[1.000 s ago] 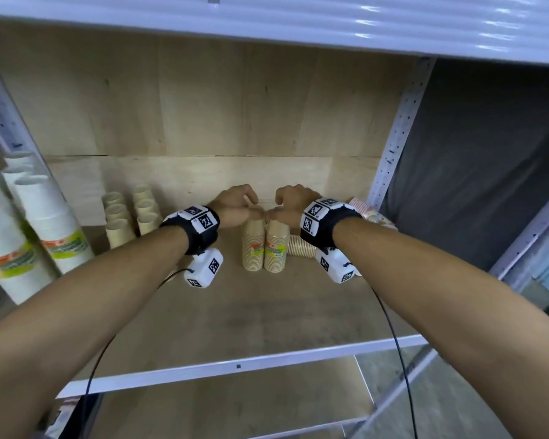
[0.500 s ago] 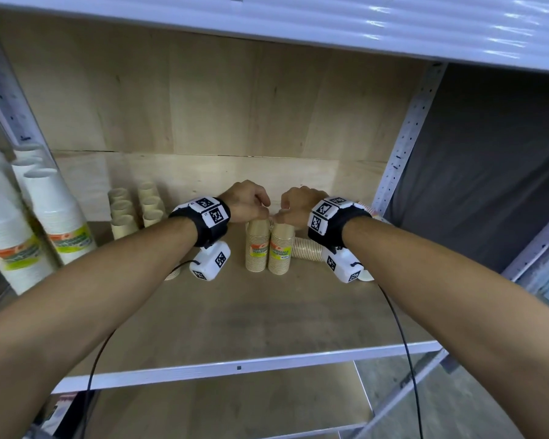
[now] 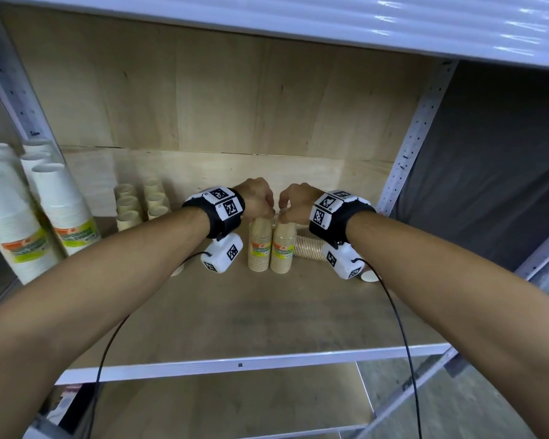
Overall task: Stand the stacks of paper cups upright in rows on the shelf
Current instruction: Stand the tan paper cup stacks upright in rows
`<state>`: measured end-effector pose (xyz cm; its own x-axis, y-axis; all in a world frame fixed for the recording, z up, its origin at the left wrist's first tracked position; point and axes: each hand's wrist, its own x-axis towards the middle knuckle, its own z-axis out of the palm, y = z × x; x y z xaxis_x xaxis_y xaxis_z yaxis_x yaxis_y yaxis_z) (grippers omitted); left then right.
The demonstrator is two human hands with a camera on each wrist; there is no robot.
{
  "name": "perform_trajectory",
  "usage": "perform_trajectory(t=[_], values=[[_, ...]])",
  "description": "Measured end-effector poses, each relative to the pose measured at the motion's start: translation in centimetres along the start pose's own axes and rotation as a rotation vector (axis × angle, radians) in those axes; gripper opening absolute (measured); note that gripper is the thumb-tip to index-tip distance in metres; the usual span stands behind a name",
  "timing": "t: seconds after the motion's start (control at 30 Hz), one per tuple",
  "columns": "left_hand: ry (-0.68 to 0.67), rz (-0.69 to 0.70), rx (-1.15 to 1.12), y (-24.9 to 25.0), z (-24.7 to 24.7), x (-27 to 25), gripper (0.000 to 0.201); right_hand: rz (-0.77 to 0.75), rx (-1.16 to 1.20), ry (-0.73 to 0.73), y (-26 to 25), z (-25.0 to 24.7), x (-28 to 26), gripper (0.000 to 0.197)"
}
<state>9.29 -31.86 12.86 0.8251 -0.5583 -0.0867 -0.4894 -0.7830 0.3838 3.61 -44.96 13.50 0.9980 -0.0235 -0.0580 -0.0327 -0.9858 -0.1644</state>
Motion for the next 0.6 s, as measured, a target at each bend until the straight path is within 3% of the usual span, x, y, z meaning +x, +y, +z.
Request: perform_trajectory(t=[0.33, 0.6], values=[[-0.083, -0.079, -0.050, -1.3, -2.3, -1.3, 0.022, -0.105, 0.025, 0.013, -1.8, -0.6, 0.1, 0.028], [-0.126, -0.227, -0.013, -4.1, -5.1, -4.7, 0.023, -0.203, 0.081, -0.122, -6.7, -0.7, 1.4, 0.030]])
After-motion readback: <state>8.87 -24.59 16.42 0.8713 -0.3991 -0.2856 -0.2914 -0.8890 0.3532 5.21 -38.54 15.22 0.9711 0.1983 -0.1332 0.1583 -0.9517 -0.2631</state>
